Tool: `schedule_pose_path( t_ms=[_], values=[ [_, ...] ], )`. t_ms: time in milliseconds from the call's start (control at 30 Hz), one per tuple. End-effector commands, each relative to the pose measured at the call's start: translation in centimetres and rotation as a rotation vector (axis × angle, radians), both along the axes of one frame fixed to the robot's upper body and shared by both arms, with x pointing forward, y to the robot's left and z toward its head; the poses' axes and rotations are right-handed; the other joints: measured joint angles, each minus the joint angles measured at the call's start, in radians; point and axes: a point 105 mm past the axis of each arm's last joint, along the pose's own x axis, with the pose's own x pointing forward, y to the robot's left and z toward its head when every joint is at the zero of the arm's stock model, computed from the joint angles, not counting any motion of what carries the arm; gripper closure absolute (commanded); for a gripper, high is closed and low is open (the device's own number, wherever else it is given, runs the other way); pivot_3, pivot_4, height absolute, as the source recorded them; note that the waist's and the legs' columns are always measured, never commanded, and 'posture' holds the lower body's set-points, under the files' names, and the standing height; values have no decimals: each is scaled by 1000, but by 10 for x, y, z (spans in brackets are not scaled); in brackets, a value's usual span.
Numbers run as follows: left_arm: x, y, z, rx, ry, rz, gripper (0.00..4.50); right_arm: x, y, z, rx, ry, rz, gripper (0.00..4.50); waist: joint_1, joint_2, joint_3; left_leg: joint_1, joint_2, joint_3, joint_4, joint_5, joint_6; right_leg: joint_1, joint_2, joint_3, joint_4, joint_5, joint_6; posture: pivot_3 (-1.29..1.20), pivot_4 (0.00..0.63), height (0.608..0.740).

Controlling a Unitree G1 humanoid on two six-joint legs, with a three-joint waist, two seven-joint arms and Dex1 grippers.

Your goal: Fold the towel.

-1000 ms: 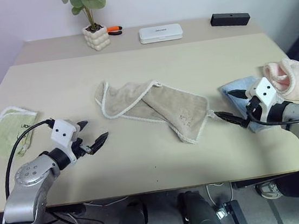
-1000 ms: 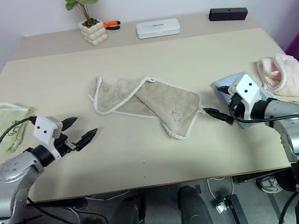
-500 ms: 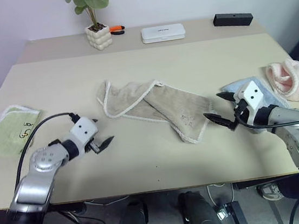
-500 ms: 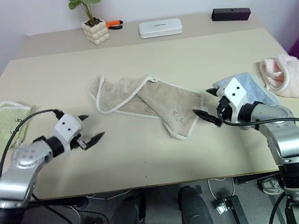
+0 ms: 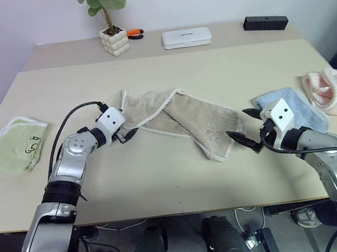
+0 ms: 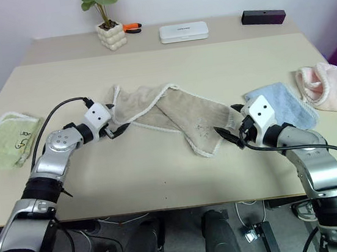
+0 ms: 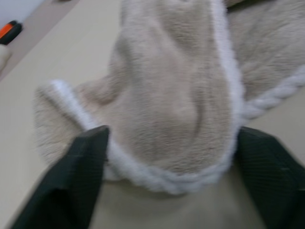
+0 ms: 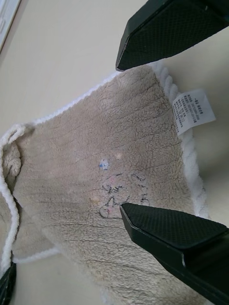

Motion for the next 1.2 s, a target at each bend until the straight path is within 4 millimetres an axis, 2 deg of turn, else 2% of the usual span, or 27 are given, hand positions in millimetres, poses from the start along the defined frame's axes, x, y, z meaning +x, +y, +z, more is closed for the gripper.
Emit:
schedule_pose_path(
  t_ms=[33, 167, 267, 400, 533, 600, 700, 800, 967, 1100, 1200],
  values=[
    [-4, 0, -11, 24, 32, -20, 2419, -3, 0, 16, 8, -62, -6, 0, 1, 0, 0, 0, 0, 0, 0, 0, 0, 0, 0, 0, 0, 0, 0, 0, 150, 738],
    [-8, 4, -9, 13, 36, -29, 4461, -4, 1, 15, 7, -60, -7, 0, -2, 0, 0, 0, 0, 0, 0, 0, 0, 0, 0, 0, 0, 0, 0, 0, 150, 738],
    [-11, 6, -5, -1, 30, -31, 4461, -3, 1, 15, 4, -61, -3, 0, -13, 0, 0, 0, 0, 0, -1, 0, 0, 0, 0, 0, 0, 0, 0, 0, 150, 738],
    [-21, 14, 18, -120, 3, -5, 4461, 6, 3, 19, -61, -72, 19, 0, -25, 0, 0, 0, 1, 0, -1, 0, 0, -1, 0, 0, 0, 0, 0, 0, 150, 738],
    [-39, 22, 28, -195, 13, 5, 4461, 19, 5, 22, -97, -72, 18, 0, -25, 0, 0, 0, 2, 0, -1, 0, 0, -2, 1, 0, 1, 0, 0, 0, 150, 738],
    [-53, 27, 34, -261, 43, 13, 4461, 32, 1, 23, -111, -64, -15, 0, -24, 0, 0, 0, 2, 0, -1, 0, 0, -2, 1, 0, 1, 0, 0, 0, 150, 738],
    [-74, 34, 30, -254, 98, 9, 4461, 57, -9, 22, -83, -13, -97, 0, -25, 1, 1, 0, 2, 1, -1, 0, 0, -2, 1, 1, 0, 0, 0, 0, 150, 738],
    [-84, 37, 23, -241, 147, 21, 4461, 73, -12, 16, -46, 68, -124, 0, -21, 1, 1, 0, 2, 1, -1, 0, 0, -2, 1, 1, 0, 0, -1, 0, 150, 738],
    [-93, 39, 18, -233, 181, 36, 4461, 96, -11, 1, -18, 183, -142, 0, -20, 1, 1, -1, 2, 1, -1, 0, 0, -2, 1, 1, 0, 0, -1, 0, 150, 738],
    [-95, 40, 18, -227, 183, 40, 4461, 103, -11, -9, -13, 262, -147, 0, -21, 1, 1, -1, 2, 1, -2, 0, 0, -2, 1, 1, 0, 0, -1, 0, 150, 738],
    [-96, 42, 18, -224, 184, 48, 4500, 101, -10, -16, -3, 320, -120, 878, -24, 1, 1, -1, 2, 1, -2, 0, 0, -3, 1, 1, 0, 0, -1, 0, 150, 738]
  ],
)
